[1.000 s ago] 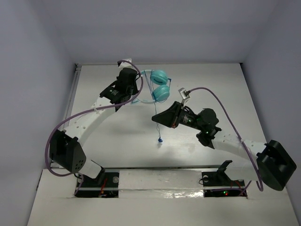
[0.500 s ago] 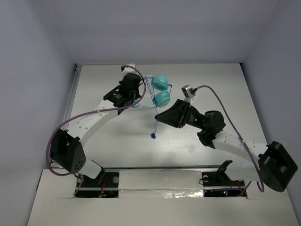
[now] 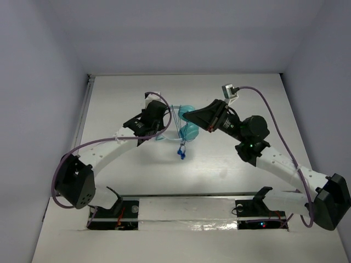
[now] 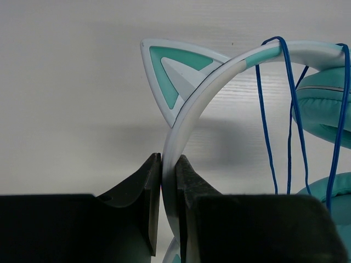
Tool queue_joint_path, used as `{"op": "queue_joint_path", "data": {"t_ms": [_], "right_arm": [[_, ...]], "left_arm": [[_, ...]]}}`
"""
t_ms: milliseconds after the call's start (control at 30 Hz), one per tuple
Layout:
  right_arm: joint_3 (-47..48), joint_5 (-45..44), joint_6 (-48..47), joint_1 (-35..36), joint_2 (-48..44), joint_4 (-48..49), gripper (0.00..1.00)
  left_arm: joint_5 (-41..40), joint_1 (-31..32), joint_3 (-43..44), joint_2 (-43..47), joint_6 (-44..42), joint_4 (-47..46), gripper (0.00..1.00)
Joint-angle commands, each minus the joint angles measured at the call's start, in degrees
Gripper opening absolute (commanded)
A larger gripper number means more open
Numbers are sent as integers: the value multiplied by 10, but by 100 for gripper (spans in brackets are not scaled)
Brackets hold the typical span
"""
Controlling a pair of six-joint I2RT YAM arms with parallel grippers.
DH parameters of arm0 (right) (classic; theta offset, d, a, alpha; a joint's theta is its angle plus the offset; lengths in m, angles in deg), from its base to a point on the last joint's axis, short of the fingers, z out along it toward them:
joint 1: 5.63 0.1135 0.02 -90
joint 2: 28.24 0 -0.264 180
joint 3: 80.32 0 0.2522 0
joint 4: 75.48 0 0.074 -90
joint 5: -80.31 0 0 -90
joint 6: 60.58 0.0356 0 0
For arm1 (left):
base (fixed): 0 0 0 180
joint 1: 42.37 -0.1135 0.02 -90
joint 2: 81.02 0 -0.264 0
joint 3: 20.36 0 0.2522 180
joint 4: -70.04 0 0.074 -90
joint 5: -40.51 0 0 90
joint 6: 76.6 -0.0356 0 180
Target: Wrap the headphones
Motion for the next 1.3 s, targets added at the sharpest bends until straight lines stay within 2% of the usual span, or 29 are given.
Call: {"op": "queue_joint_path", "data": {"t_ms": [0, 167, 433, 567, 733, 833, 867, 900, 933, 1100, 1267], "right_arm": [[49, -38, -34, -31, -9, -81, 27], [76, -21, -23, -72, 27, -90, 27], [52, -34, 85, -138, 110, 15, 29], [68, -62, 76, -144, 149, -3, 29], [87, -86, 2, -150, 156, -81, 29], [91, -110, -88, -150, 130, -152, 28], [94, -115, -120, -150, 124, -172, 25], [95, -127, -179, -150, 116, -213, 6], [82, -150, -202, -150, 97, -221, 0], [55, -134, -342, -171, 52, -255, 0], [59, -140, -406, -199, 47, -309, 0]], "left_arm": [[15, 20, -21, 56, 28, -58, 0], [26, 46, -67, 72, 36, -63, 0], [55, 72, -112, 93, 61, -70, 0], [78, 84, -117, 94, 63, -71, 0], [144, 84, -85, 73, 48, -26, 0], [175, 84, -67, 70, 22, 15, 0], [174, 84, -47, 80, 16, 43, 0], [171, 84, -37, 87, 4, 58, 0], [169, 84, -13, 95, -1, 71, 0], [189, 84, 77, 109, -44, 160, 0], [249, 78, 168, 106, -86, 203, 0]]}}
